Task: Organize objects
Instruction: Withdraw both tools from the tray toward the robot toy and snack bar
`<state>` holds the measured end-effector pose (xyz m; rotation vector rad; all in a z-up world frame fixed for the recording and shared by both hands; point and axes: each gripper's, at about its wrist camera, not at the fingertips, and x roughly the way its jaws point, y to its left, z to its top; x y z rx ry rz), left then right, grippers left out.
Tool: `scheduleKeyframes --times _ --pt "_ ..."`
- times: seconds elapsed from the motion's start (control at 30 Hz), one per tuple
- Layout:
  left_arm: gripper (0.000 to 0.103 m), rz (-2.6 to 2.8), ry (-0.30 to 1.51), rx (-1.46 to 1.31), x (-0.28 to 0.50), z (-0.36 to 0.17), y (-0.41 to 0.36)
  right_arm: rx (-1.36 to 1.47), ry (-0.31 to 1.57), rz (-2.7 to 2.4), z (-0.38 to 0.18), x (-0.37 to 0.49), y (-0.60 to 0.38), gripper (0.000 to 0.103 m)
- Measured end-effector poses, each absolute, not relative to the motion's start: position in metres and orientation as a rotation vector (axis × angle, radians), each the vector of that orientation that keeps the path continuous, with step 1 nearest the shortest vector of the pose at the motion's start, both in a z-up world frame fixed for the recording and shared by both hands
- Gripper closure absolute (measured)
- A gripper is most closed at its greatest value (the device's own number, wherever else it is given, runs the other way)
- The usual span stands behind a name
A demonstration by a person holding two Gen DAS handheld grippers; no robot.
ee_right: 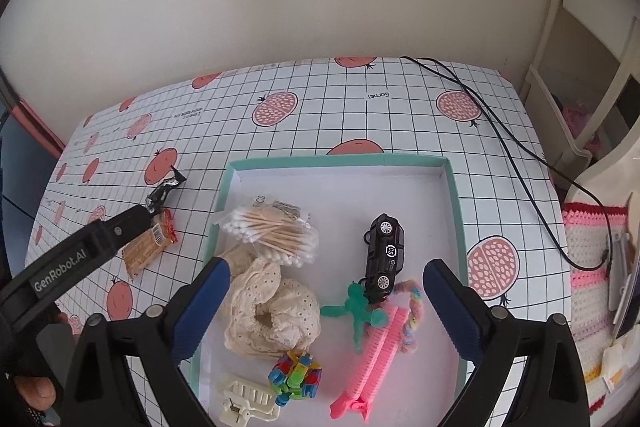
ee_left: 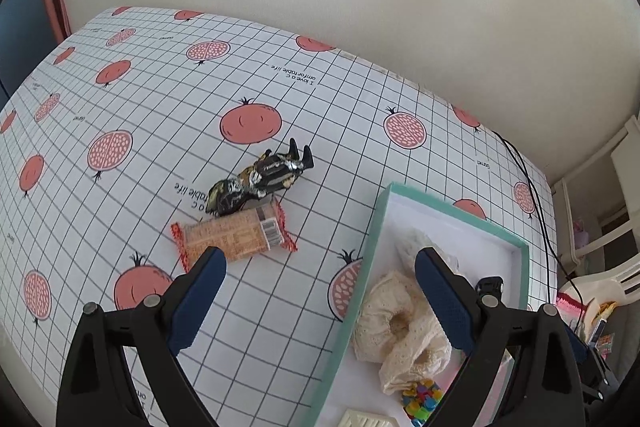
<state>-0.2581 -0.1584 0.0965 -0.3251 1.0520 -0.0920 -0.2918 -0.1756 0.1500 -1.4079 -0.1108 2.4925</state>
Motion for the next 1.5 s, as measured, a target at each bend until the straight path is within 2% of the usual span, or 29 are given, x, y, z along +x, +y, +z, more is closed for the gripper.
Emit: scheduleKeyframes --times 0.4,0.77,1.1,1.5 --pt "0.007 -0.148 1.048 -0.343 -0.206 0.085 -0.131 -1.346 -0.074 2.472 0.141 -0.320 -0.184 0.004" --pt "0.007 -0.126 1.091 -0.418 -0.189 0.060 -0.039 -1.317 -0.081 2.531 0.121 -0.355 -0.240 0.004" --pt "0.007 -0.067 1.122 -0.464 -0.184 0.041 0.021 -1.409 -0.126 2.573 0.076 -0.378 -0.303 0.004" --pt "0.007 -0.081 1.137 -0.457 -0.180 0.035 0.023 -1.568 -0.186 2.478 0.016 -0.391 -0.339 0.004"
